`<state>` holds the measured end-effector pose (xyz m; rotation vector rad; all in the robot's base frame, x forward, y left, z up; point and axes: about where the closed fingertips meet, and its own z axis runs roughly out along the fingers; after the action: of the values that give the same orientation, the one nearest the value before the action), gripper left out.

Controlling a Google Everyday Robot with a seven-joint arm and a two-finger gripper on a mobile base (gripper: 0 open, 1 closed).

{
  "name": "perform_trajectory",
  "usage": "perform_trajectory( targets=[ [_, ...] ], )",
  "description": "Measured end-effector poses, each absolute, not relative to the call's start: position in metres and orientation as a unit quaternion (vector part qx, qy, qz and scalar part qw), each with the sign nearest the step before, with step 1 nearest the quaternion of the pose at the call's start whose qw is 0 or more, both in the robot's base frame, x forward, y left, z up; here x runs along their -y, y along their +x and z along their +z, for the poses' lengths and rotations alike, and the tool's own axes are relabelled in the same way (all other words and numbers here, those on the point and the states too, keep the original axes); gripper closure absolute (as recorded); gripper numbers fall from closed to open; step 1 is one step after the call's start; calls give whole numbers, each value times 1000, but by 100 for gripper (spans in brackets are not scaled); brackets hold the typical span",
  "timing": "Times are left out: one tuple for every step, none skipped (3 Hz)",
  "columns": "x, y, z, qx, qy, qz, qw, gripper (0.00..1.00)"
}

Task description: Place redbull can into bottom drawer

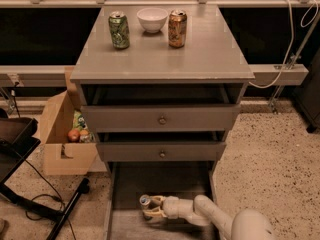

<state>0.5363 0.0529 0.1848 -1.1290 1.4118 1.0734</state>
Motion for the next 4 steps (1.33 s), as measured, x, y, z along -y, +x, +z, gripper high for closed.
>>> perform_trajectory(
  targets=[
    [-55, 535, 185, -582, -466, 445, 496, 35],
    [-58, 535, 185, -581, -466, 447, 495, 11],
    [-60, 534, 185, -580, -466, 448, 495, 0],
    [-60, 534, 185, -580, -466, 448, 495, 0]
  ],
)
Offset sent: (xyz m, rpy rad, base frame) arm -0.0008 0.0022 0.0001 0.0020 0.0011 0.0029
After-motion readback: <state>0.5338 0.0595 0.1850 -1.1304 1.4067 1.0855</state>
